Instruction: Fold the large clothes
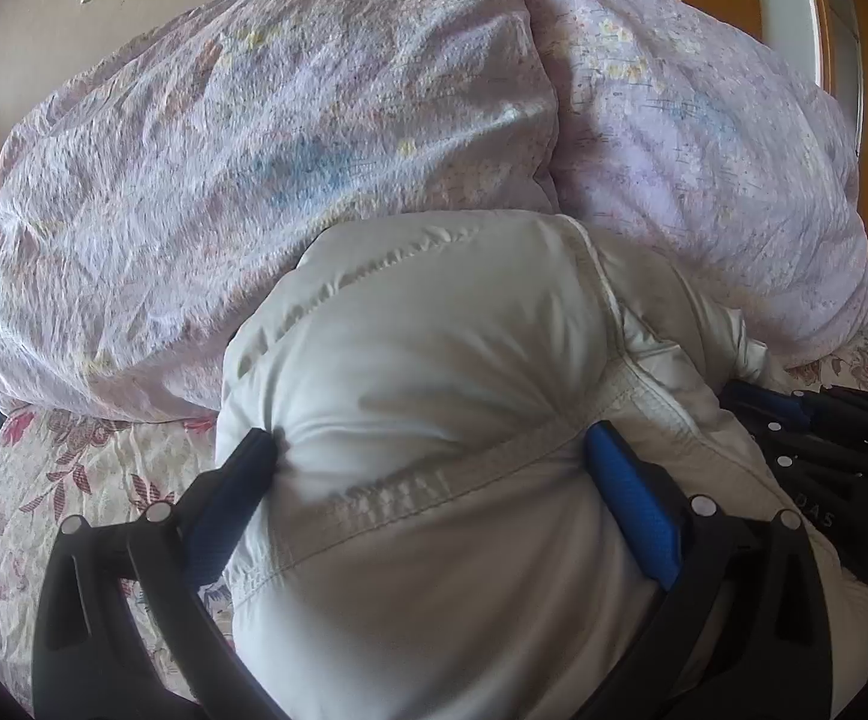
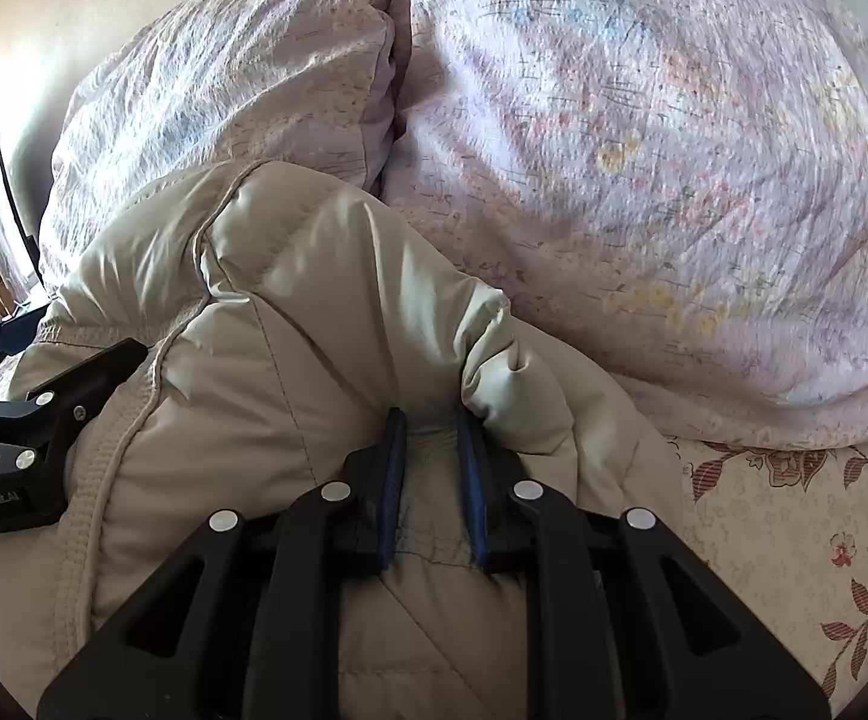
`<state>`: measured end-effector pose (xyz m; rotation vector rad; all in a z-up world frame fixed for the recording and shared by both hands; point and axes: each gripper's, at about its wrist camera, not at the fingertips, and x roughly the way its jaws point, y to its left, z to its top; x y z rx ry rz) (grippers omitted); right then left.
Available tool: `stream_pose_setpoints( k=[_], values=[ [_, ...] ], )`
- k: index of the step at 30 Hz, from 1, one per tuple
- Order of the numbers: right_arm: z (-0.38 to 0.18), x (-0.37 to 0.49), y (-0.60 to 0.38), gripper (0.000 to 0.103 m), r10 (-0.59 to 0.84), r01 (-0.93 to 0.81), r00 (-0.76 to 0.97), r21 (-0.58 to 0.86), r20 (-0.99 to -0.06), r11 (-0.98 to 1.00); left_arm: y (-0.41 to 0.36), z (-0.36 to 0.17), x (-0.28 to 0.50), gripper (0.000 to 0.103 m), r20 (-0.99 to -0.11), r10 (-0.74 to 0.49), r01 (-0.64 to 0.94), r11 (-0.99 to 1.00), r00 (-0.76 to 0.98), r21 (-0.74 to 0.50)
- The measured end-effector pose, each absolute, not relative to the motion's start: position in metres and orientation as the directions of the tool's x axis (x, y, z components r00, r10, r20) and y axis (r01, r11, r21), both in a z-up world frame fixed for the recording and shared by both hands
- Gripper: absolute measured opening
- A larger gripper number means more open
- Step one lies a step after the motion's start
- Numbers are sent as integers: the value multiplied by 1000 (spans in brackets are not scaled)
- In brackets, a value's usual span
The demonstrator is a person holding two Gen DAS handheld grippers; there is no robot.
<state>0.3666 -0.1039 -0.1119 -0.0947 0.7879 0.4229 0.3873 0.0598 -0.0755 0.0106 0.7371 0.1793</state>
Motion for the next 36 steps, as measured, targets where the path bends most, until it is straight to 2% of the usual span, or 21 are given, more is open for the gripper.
stream_pose_setpoints(
  k=[8,13,22,25,29,33,36],
  values=[
    [-112,366,-106,18,325,-394,633,69,-703,916,57,-76,390,101,-666,197,-176,979,720,99],
    [-102,353,-98,19,249,-363,674,-18,-695,932,50,-64,384,101,-658,253,-199,967,709,158],
    [-58,294,-149,20,360,-344,659,161,-661,925,48,-25,320,101,-687,128,-127,991,715,52],
    [-61,289,-155,20,371,-339,639,186,-674,922,43,-25,308,101,-704,89,-101,995,704,26],
    [-83,286,-146,20,340,-353,614,137,-713,926,29,-40,308,101,-719,119,-79,993,685,89],
    [-100,288,-139,19,302,-346,597,102,-743,933,32,-56,315,101,-742,95,-82,995,663,54],
    [-108,293,-138,19,296,-335,592,104,-750,936,27,-63,317,101,-727,137,-92,991,673,101]
  ],
)
